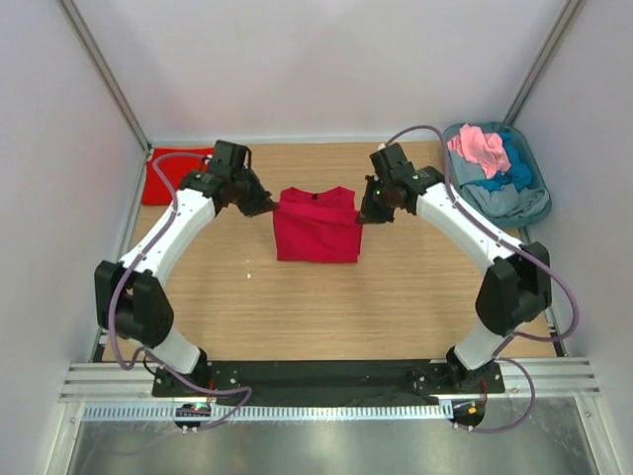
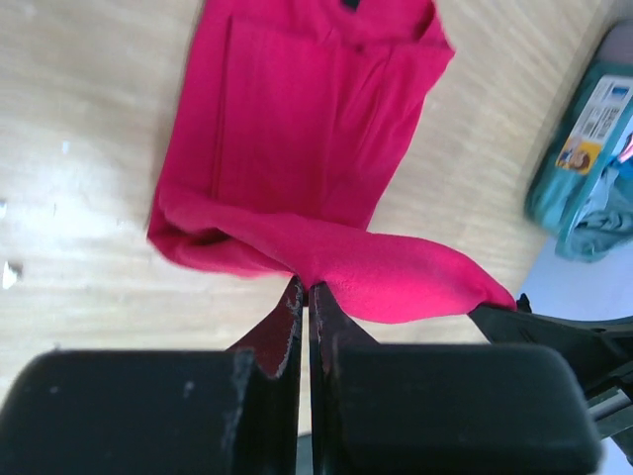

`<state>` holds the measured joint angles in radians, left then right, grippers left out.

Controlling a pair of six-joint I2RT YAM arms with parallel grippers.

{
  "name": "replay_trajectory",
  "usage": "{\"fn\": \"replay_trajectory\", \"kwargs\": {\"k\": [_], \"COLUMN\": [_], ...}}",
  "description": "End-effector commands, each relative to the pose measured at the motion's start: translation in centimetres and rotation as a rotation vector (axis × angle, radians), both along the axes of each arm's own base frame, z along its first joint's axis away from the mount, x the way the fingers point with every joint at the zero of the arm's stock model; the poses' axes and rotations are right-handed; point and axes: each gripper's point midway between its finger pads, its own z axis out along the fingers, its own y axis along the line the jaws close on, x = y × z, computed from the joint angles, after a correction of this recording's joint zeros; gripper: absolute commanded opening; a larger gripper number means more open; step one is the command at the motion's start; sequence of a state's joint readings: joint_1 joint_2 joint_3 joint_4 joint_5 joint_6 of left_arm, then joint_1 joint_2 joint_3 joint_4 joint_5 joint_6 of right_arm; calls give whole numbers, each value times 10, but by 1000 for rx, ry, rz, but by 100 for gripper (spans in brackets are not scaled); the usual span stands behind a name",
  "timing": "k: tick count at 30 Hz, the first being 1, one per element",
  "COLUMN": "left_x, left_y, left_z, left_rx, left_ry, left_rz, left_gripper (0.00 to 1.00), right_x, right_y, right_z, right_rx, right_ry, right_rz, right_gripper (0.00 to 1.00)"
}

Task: Fold and stack the t-shirts
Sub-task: Fold the tshirt

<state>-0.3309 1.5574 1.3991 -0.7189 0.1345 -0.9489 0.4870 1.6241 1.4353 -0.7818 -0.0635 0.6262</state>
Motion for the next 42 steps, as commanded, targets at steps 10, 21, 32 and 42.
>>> {"fn": "replay_trajectory", "kwargs": {"k": [10, 21, 32, 42], "left_x": [117, 191, 186, 110], "left_y": [-14, -2, 8, -34], "left_z": [5, -62, -42, -99], "left_rx": [-76, -72, -26, -9], "left_ry": [-161, -142, -167, -88], "left_rz": [31, 67, -52, -283], "left_gripper": [0, 7, 49, 45], "right_x": [103, 169, 164, 111], "right_y": [21, 17, 1, -2], "right_z": [7, -54, -37, -89], "right_rx": [140, 149, 187, 151], "right_ry": [-105, -64, -66, 58], "right_rz": [8, -69, 18, 128], "right_gripper": [4, 21, 57, 56]}}
